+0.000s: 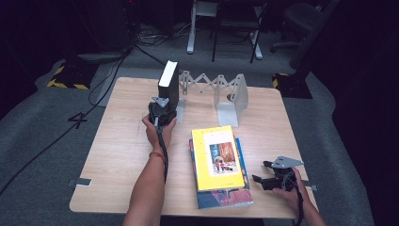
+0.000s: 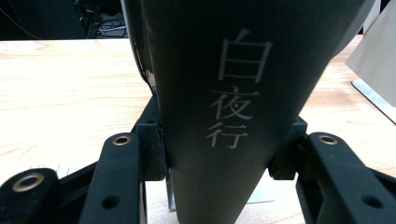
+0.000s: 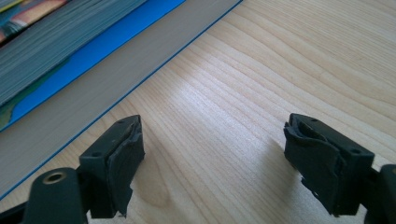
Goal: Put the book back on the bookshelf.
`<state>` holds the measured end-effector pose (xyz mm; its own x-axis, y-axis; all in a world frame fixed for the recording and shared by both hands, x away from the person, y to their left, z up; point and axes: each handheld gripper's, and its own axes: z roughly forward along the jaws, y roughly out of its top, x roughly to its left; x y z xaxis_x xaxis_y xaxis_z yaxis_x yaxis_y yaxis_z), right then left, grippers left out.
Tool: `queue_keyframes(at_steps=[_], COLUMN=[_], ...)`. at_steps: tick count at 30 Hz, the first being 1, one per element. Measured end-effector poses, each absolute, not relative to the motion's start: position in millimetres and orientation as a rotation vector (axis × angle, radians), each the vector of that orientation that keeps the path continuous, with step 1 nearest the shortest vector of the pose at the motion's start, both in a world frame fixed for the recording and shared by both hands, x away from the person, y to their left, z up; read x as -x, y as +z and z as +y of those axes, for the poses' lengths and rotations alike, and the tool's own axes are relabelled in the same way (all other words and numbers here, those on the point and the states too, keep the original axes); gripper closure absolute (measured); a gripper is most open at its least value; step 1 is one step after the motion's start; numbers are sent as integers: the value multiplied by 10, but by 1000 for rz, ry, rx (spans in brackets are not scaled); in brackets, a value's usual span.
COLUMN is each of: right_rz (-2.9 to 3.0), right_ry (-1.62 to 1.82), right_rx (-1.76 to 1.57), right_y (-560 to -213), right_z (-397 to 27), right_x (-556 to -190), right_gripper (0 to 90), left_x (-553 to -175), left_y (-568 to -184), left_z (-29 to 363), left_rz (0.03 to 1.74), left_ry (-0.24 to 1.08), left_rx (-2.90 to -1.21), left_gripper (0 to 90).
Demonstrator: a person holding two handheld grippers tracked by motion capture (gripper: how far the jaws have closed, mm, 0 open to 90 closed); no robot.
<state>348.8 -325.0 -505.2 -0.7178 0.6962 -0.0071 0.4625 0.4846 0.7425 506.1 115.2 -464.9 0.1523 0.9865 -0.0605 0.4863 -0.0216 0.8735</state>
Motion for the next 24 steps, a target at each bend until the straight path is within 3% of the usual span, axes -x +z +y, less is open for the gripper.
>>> queue_keyframes(at_steps=[24], right_rz=[2429], right_ry=[1077], right_rx=[-977], right_y=[-5053], right_z=[-3251], right_x=[-3490], right_gripper=[200], left_x=[-4938], left_y=[-4610], left_z=[1196], left_rz=[1398], left_ry=[768], left_rx=[-1685], left_gripper=[469])
